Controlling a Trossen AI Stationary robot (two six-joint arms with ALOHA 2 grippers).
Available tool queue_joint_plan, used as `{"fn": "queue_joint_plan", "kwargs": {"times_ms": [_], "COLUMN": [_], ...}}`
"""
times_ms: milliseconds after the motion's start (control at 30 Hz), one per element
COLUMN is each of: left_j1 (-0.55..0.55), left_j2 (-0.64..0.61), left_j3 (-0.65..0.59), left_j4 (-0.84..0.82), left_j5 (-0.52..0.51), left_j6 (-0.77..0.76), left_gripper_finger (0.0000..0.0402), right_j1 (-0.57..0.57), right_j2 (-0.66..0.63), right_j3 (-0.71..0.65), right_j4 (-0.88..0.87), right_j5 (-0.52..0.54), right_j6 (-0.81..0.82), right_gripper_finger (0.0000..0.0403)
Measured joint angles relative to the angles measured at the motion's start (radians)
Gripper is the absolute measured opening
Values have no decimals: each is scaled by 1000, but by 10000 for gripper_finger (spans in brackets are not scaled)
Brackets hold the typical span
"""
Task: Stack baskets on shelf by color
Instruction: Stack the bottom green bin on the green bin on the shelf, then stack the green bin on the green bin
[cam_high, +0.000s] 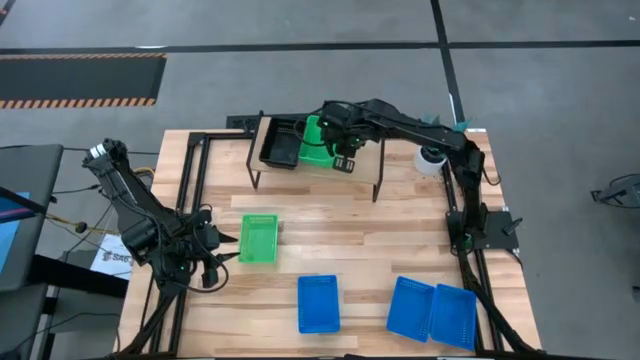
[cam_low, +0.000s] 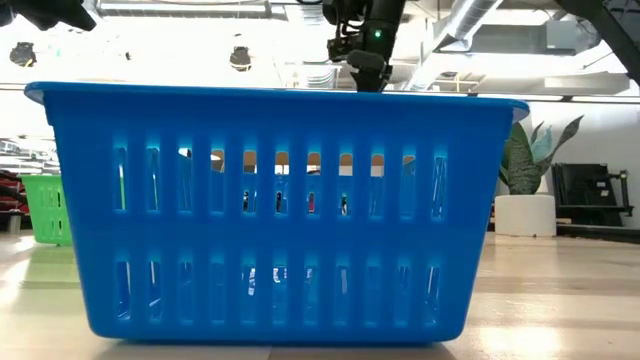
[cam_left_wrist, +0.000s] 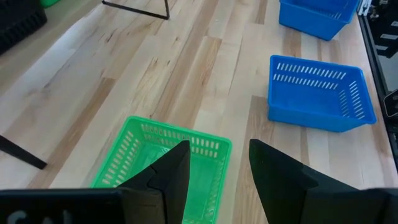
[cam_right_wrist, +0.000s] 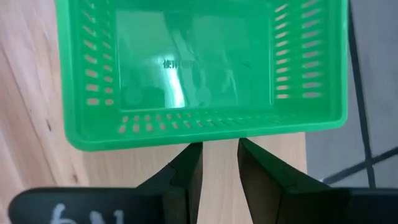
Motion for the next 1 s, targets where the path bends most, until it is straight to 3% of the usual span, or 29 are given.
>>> {"fn": "queue_joint_plan", "kwargs": {"times_ms": [333,500,667,1000], "left_j1": [0,0,0,0], "left_j2": [0,0,0,0], "left_j3": [0,0,0,0], "left_j4": [-1,-20,-61,-95], "left_j5": [0,-4,23,72], "left_j6": [-19,-21,-56,-79], "left_gripper_finger": [153,153,153,153], "right_j1": [7,56,165,495], "right_j2": [23,10,10,178], "right_j3": [6,98,129,117], "right_j4": [10,-123,-155,299], "right_j5": [-34,-41,-166,-205], "right_j6": [-9,149,307,275], "right_gripper_finger": [122,122,122,126]}}
